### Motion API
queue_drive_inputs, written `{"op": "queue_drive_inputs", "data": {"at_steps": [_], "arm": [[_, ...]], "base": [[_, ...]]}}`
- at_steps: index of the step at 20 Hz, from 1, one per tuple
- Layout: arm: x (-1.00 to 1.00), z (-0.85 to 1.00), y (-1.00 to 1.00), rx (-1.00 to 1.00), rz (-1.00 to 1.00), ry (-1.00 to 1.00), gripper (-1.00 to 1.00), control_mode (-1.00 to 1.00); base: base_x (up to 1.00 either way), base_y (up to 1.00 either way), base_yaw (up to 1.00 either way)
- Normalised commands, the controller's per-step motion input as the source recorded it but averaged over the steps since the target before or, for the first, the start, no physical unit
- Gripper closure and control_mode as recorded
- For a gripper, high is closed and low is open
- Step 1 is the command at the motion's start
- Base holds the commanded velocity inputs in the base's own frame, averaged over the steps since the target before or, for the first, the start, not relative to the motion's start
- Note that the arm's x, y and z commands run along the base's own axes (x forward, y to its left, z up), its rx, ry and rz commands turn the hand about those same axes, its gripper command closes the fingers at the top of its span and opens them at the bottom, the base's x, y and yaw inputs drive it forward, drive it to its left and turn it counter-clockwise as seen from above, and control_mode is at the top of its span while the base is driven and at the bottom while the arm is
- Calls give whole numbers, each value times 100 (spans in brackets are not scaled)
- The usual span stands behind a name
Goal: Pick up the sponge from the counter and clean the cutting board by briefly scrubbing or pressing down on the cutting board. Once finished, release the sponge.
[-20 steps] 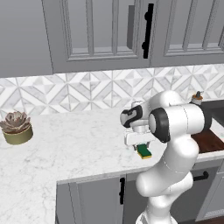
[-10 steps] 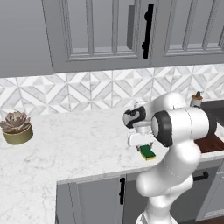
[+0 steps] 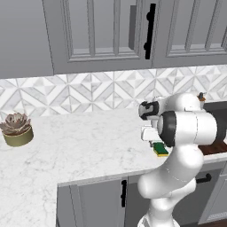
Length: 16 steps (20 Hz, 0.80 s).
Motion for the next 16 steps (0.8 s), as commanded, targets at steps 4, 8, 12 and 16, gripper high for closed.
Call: {"op": "queue_drive_inputs", "data": {"at_steps": [4, 8, 12, 16], "arm": [[0, 5, -35, 0, -31, 0, 100, -100], [-11, 4, -9, 0, -27, -3, 100, -100], [-9, 17, 0, -4, -23, 0, 100, -100], [-28, 33, -9, -13, -16, 0, 100, -100]], "base": [[0, 0, 0], [0, 0, 0], [0, 0, 0], [0, 0, 0]]}}
